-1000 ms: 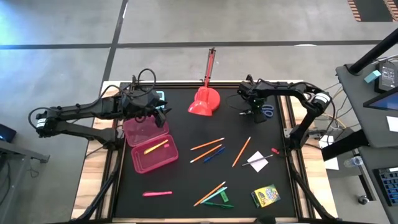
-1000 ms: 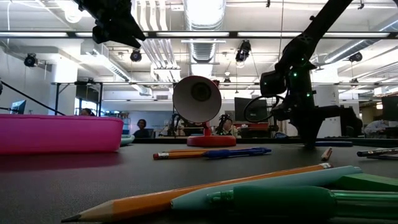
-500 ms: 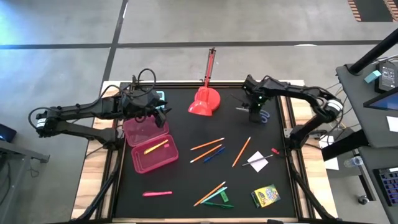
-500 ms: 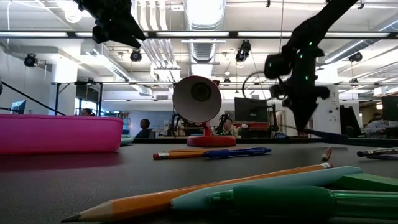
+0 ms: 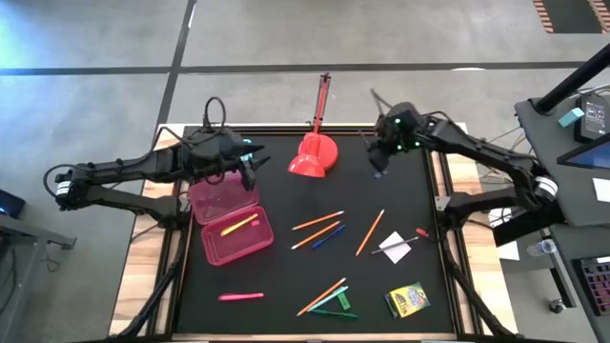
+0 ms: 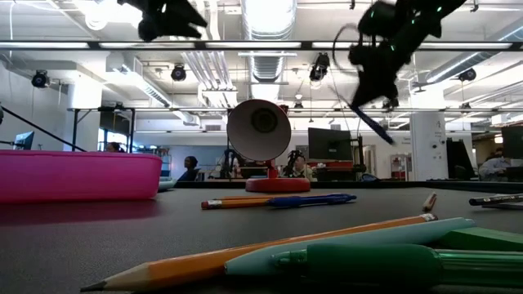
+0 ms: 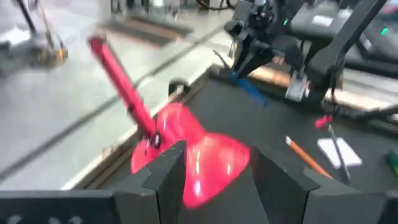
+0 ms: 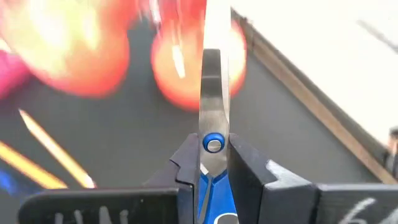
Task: Pack school essentials
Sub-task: Put the blue scissors into the red supply box
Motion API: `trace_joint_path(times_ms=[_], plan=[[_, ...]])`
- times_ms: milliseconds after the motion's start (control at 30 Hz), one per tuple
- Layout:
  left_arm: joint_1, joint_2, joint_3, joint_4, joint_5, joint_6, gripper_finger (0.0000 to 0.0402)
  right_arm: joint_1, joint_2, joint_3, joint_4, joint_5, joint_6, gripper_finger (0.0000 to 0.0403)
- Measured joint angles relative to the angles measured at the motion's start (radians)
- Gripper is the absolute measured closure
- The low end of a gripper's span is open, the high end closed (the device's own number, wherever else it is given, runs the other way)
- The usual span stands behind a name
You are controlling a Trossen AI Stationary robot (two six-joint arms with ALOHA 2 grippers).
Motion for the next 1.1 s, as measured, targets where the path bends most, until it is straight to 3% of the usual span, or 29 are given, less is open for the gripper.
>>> trace_joint_path(times_ms=[200,333,433,600,933,1100], plan=[[0.0,0.001,-0.012,0.214,0.0,0.074,0.0242,0.078,-0.044,0.0,0.453,0.0,0.124,0.0354],[0.0,0.042,-0.014,0.332,0.0,0.074,0.0242,0.121,-0.01,0.0,0.789,0.0,0.164,0.0354],[-0.009,0.102,-0.014,0.448,0.0,0.074,0.0242,0.142,0.032,0.011,0.946,0.001,0.195,0.0354],[-0.016,0.222,0.014,0.606,0.001,0.078,0.0242,0.171,0.111,0.101,0.909,0.002,0.199,0.0354],[-0.016,0.323,0.122,0.587,-0.064,0.226,0.024,0.198,0.262,0.347,0.657,0.0,0.073,0.0354],[-0.016,0.32,0.13,0.587,-0.088,0.231,0.0215,0.2,0.315,0.431,0.606,0.002,0.031,0.0354]])
